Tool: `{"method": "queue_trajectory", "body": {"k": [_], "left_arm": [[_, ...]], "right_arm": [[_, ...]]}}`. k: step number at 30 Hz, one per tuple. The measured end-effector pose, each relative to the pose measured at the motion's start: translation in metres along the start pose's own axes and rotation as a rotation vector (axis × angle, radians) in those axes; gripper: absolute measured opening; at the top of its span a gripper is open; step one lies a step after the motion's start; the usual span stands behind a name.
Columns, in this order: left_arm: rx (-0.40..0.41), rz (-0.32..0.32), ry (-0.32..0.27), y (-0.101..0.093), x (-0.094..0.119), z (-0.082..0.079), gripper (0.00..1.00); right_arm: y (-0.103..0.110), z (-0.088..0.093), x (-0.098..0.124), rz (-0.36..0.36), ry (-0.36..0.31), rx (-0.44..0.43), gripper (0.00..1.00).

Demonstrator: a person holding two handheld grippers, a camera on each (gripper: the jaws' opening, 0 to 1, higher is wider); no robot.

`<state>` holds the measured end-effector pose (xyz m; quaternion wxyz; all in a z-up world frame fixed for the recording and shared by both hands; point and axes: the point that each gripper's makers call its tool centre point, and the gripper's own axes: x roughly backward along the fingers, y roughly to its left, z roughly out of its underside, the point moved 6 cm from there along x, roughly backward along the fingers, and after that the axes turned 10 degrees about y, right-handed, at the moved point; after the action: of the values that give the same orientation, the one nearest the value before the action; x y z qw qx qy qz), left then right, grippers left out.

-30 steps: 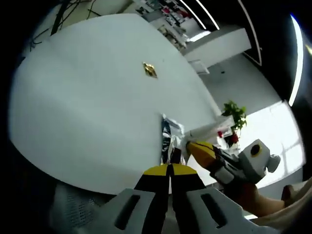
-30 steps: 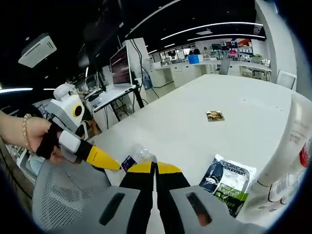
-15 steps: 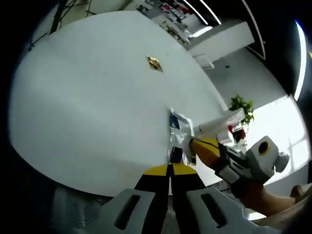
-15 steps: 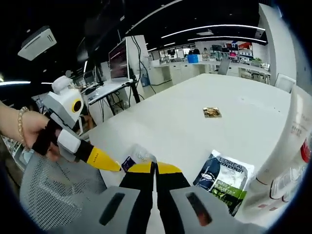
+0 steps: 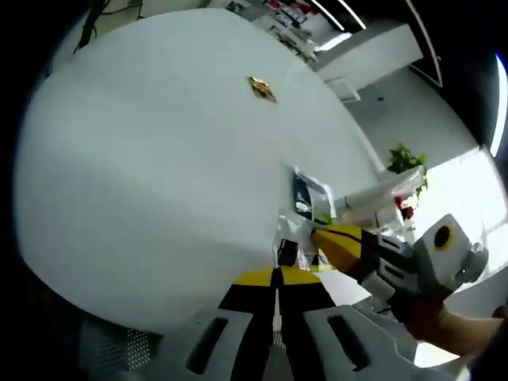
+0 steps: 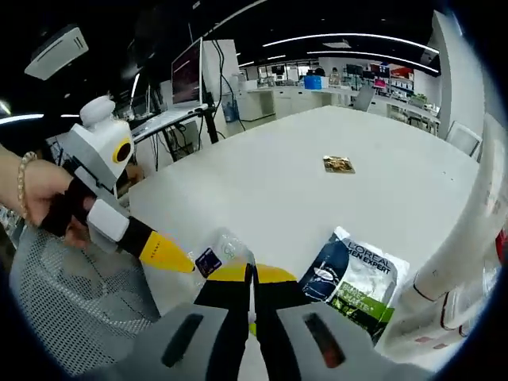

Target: Arrange the skincare products in the storage area until every visible bottle or jar stands upright without overlapping.

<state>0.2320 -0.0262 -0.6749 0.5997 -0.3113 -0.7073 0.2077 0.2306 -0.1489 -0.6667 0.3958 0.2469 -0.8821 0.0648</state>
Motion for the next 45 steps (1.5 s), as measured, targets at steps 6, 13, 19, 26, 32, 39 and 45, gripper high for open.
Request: {"method": "queue_trajectory", "body": {"k": [6,13,19,26,32,39,45], "left_arm": [[-0.002,-0.05,0.004,0.007,-0.016,-0.003,0.0],[0.008,-0.068,0.002,0.012,-0.022,-0.011,0.0],[-0.078,-0.108,0.009,0.014,-0.025,-0.012,0.0],[-0.198,-0.161,0.024,0.015,-0.029,-0.014,0.0],[-0.353,-0.219,0.038,0.016,-0.024,-0.015,0.02],[-0.682,-0.28,-0.052,-0.003,-0.012,-0.031,0.08],[-0.86,-0.283,0.002,-0.017,-0.036,-0.031,0.12]], "right_arm": [[-0.007,0.004,-0.011,0.002,0.052,0.045,0.01],[-0.013,0.002,-0.025,0.004,0.093,0.085,0.01],[-0.015,0.004,-0.035,0.008,0.13,0.123,0.01],[-0.015,0.008,-0.041,0.046,0.172,0.219,0.02],[-0.016,0.004,-0.044,0.038,0.167,0.266,0.02],[-0.016,0.006,-0.044,0.039,0.154,0.242,0.01],[-0.017,0.006,-0.044,0.032,0.153,0.258,0.01]]}}
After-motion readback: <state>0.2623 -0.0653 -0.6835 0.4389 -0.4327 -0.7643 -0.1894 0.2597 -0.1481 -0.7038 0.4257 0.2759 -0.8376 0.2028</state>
